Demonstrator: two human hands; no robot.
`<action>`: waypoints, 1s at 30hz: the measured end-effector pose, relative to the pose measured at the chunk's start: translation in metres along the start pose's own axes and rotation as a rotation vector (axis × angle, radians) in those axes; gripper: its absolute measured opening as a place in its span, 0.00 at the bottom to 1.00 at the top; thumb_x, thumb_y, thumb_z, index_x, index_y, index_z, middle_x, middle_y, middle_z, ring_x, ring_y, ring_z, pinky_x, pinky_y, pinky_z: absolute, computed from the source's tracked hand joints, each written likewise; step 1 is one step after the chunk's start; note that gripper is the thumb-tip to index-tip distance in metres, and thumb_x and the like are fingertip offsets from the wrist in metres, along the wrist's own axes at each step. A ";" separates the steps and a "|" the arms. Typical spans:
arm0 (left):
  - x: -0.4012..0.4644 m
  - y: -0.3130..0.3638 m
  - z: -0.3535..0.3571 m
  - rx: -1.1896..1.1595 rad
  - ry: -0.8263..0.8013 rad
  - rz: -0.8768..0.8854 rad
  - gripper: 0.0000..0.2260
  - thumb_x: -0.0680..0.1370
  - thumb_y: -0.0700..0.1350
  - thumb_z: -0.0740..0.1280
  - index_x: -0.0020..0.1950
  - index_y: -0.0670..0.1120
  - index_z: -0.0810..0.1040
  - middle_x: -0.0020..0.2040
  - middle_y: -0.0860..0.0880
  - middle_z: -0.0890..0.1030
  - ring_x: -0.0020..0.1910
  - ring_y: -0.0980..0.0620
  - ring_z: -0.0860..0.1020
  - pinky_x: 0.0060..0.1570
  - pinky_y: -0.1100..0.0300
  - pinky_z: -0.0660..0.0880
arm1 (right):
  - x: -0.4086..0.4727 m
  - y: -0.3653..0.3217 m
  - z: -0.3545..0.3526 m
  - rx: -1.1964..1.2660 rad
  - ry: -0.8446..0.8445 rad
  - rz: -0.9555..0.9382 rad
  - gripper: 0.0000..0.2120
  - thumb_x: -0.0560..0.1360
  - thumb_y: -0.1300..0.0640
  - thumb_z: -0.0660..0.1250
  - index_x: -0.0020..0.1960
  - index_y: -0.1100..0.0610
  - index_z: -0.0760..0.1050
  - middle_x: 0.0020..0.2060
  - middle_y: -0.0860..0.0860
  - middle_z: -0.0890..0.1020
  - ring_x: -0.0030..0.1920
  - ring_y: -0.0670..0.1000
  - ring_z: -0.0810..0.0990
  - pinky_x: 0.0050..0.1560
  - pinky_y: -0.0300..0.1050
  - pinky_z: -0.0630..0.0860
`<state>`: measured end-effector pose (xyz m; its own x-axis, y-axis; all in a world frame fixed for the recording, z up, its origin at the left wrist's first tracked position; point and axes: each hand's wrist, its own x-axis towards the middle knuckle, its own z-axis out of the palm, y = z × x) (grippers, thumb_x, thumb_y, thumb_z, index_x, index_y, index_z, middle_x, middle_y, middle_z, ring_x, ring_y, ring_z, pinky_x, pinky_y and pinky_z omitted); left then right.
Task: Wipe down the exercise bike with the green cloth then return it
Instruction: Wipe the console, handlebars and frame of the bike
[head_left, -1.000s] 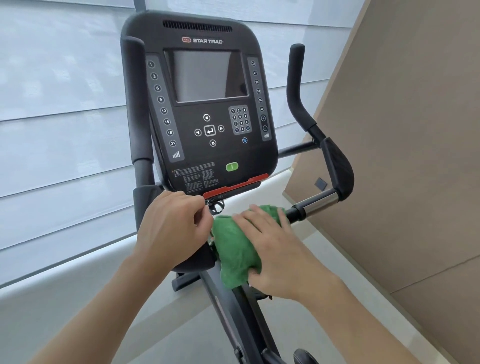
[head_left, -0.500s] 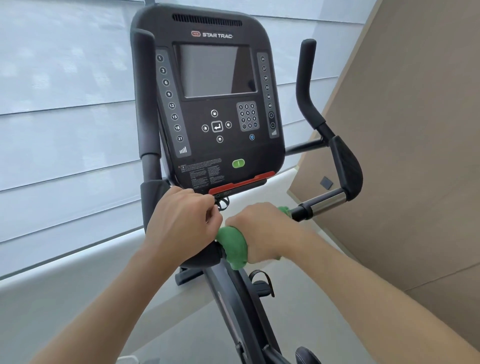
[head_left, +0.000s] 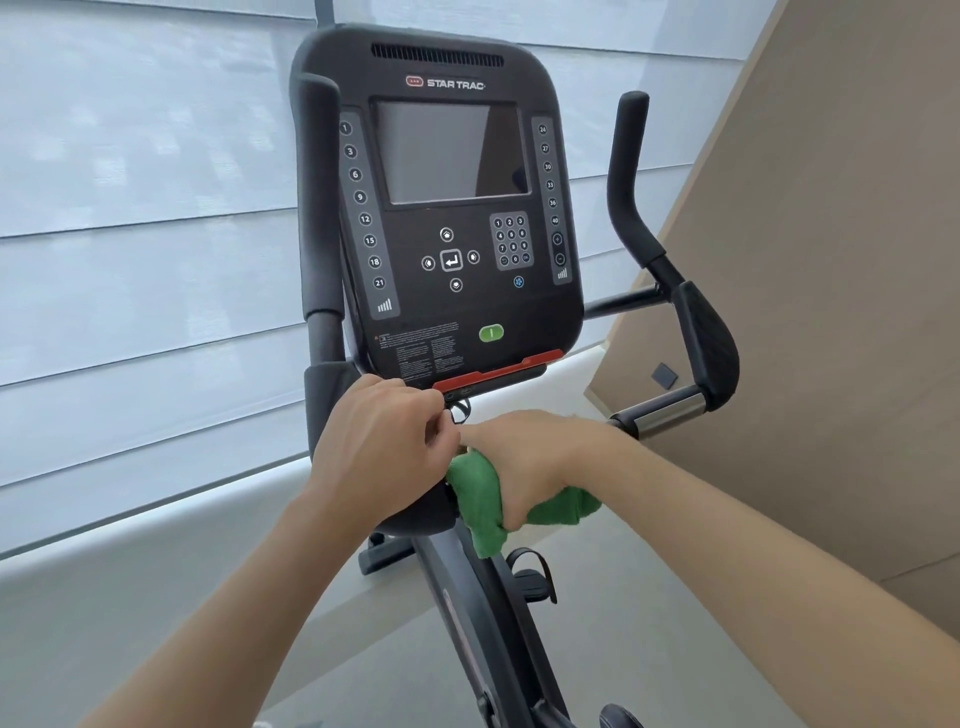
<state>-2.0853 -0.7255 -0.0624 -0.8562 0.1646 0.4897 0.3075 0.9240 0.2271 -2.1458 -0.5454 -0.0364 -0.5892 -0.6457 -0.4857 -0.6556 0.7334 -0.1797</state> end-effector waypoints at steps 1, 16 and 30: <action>0.000 0.000 0.000 0.006 0.001 -0.002 0.20 0.75 0.44 0.68 0.29 0.48 0.62 0.23 0.51 0.64 0.26 0.47 0.65 0.37 0.53 0.66 | -0.006 -0.001 0.011 -0.092 0.155 -0.019 0.29 0.60 0.47 0.81 0.54 0.49 0.69 0.48 0.46 0.75 0.46 0.49 0.75 0.44 0.49 0.76; 0.000 -0.002 0.003 0.034 -0.017 0.026 0.21 0.76 0.44 0.68 0.29 0.50 0.59 0.24 0.53 0.62 0.26 0.49 0.63 0.37 0.54 0.63 | -0.009 0.002 0.039 -0.211 0.507 -0.150 0.16 0.60 0.57 0.77 0.44 0.49 0.75 0.31 0.43 0.73 0.29 0.47 0.70 0.32 0.42 0.66; 0.000 -0.001 -0.001 0.037 -0.028 0.023 0.19 0.75 0.43 0.68 0.28 0.47 0.63 0.23 0.51 0.64 0.25 0.48 0.65 0.36 0.54 0.65 | -0.002 -0.005 0.098 -0.193 1.086 -0.097 0.12 0.68 0.65 0.68 0.51 0.56 0.78 0.42 0.50 0.80 0.43 0.55 0.77 0.50 0.51 0.76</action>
<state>-2.0853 -0.7263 -0.0621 -0.8603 0.1953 0.4709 0.3125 0.9318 0.1845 -2.0950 -0.5272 -0.1189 -0.5702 -0.6112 0.5489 -0.7284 0.6852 0.0063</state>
